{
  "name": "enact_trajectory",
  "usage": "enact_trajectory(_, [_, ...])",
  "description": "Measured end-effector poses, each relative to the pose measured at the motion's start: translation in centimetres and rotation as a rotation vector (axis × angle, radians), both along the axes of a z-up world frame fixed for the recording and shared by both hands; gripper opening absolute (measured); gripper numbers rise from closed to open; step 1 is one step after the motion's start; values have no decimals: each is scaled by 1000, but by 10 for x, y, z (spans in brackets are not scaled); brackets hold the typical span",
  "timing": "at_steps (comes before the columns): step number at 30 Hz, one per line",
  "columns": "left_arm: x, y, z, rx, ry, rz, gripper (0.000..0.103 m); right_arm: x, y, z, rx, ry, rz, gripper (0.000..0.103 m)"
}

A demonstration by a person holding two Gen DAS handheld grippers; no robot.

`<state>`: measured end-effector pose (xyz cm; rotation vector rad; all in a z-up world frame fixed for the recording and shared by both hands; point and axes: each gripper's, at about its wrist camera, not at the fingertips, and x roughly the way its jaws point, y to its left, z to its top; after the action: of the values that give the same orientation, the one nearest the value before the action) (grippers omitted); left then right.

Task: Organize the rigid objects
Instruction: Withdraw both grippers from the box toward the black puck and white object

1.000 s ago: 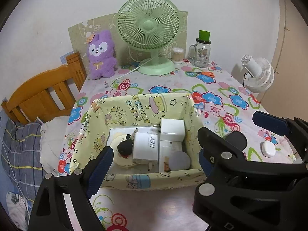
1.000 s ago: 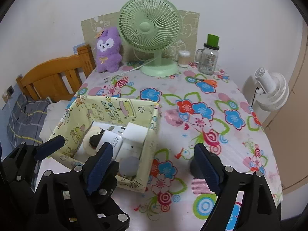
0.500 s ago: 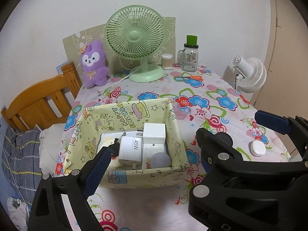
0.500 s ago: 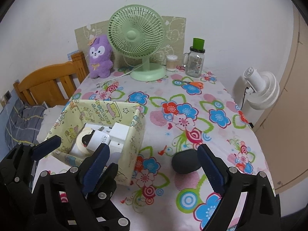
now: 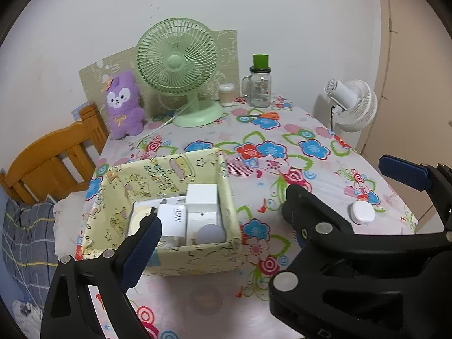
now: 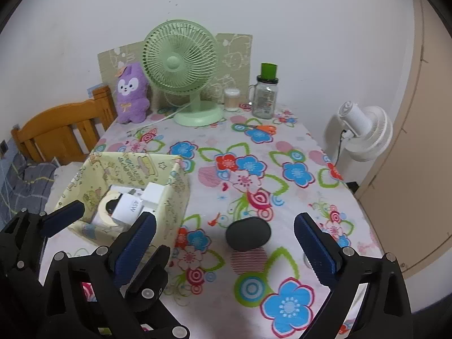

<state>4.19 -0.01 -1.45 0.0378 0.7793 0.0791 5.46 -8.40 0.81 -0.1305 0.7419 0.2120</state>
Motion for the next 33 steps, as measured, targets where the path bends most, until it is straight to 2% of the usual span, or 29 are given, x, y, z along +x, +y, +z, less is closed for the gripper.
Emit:
enact_trajectory(8, [0,-16,-3,-19,1,-40,99,-5,-17,-1,-9,-11,-31,101])
enact_trajectory(33, [14,-70,-28,14,31,-121,99,0,-70,-24,-41,-18,-116,101])
